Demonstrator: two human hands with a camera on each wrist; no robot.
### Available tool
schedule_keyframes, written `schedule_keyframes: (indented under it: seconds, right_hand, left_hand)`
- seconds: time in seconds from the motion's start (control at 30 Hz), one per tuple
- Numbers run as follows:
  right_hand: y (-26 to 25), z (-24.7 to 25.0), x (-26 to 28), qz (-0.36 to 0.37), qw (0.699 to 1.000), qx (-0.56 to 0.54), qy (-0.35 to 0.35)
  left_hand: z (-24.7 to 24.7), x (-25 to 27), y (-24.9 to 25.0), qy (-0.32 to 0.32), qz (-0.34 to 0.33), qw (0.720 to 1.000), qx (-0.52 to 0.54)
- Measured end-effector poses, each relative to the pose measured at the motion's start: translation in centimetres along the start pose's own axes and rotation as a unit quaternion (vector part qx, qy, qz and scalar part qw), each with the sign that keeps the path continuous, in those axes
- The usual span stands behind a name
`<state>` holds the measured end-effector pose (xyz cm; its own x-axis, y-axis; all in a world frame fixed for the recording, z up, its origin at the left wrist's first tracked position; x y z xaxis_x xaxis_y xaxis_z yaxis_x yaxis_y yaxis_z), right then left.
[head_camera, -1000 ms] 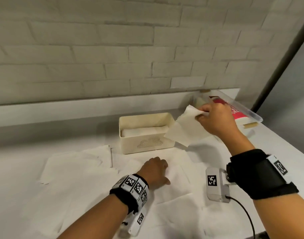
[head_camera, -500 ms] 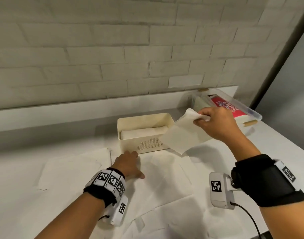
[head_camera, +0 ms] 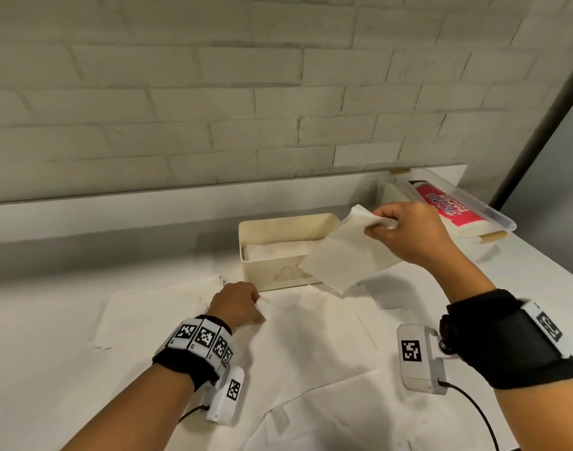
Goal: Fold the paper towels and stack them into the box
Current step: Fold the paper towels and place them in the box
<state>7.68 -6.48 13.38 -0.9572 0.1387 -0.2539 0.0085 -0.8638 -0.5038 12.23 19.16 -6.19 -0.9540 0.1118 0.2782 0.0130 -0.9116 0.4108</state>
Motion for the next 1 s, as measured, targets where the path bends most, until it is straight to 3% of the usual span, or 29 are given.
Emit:
schedule_keyframes:
  seconds: [0.17, 0.33, 0.53, 0.67, 0.8, 0.9, 1.0]
  right_hand:
    - [-0.8, -0.6, 0.0, -0.001, 1.0, -0.002, -0.008]
    - [-2.0, -1.0, 0.2, 0.011, 1.0, -0.003, -0.02]
    - [-2.1, -0.2, 0.7, 0.016, 1.0, 0.007, -0.018]
    - [-1.7, 0.9, 1.1, 0.015, 1.0, 0.004, -0.021]
    - [-1.8, 1.8, 1.5, 0.023, 0.998, -0.006, -0.066]
    - [-2.6, 1.8, 2.3, 0.031, 0.989, -0.019, -0.145]
    - [-4.3, 1.1, 3.7, 0.056, 0.967, -0.033, -0.246]
  left_hand:
    - [1.5, 0.9, 1.1, 0.1, -0.032, 0.992, 0.073]
    - [-3.8, 1.7, 2.8, -0.018, -0.016, 0.997, 0.073]
    - [-4.7, 0.8, 3.4, -0.053, -0.021, 0.984, 0.17]
    - [-2.9, 1.0, 3.1, -0.033, -0.041, 0.973, 0.224]
    - [-0.1, 1.8, 2.5, -0.018, -0.038, 0.931, 0.364]
    - [2.6, 2.3, 2.6, -0.002, -0.041, 0.878, 0.478]
    - [5.1, 2.6, 3.2, 0.025, -0.066, 0.85, 0.522]
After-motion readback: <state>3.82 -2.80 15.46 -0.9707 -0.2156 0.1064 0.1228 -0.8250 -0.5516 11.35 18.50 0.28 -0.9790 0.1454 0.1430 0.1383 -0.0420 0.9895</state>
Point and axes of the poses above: each hand's wrist, its own x-axis away from the middle knuckle, its own z-axis out of the back of the hand, y = z × x, the point moved 9 cm from there along -x, towards the middle knuckle, and after that the axes turned 1 degree about x, right-handed, at the moved point
